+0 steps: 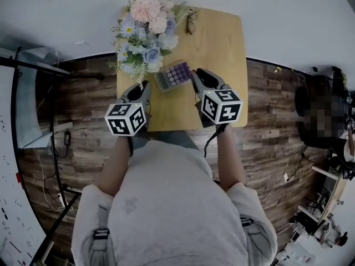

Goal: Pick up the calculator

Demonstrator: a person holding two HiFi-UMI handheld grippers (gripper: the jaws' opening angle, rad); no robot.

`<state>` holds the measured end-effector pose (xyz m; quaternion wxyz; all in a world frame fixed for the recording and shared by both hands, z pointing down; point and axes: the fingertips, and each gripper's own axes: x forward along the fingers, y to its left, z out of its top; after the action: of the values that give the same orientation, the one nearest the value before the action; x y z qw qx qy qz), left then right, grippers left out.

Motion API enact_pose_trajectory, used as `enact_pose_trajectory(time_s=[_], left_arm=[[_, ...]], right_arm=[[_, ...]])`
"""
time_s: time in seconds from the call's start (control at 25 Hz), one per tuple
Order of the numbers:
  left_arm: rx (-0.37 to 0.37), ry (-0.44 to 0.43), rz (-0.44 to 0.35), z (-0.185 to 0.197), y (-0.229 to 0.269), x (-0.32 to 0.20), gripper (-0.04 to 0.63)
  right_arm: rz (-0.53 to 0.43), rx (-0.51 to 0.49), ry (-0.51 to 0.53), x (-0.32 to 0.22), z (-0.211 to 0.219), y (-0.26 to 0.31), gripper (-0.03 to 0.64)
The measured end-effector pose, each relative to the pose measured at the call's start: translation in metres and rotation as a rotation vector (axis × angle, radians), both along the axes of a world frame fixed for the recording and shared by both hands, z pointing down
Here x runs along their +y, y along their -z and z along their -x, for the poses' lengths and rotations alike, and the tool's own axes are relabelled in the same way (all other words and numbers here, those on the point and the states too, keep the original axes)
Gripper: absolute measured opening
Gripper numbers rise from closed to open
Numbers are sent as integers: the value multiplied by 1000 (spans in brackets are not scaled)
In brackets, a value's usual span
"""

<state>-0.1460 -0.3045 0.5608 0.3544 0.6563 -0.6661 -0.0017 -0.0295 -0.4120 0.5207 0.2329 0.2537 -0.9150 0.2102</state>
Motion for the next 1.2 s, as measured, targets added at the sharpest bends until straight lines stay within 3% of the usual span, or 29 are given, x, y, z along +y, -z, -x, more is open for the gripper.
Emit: enact_pose_trajectory(time_s=[0.2, 0.44, 1.0, 1.2], left_arm=[[49, 63, 44, -7, -20, -10, 37], [103, 105, 118, -12, -47, -17, 101], [171, 218, 233, -24, -90, -29, 238], [176, 242, 263, -27, -97, -33, 250]], right_arm=[[75, 48, 66, -11, 1, -30, 100], [144, 116, 148, -14, 7, -63, 152], [271, 168, 251, -26, 14, -115, 224], [316, 167, 289, -23, 18, -126, 255]])
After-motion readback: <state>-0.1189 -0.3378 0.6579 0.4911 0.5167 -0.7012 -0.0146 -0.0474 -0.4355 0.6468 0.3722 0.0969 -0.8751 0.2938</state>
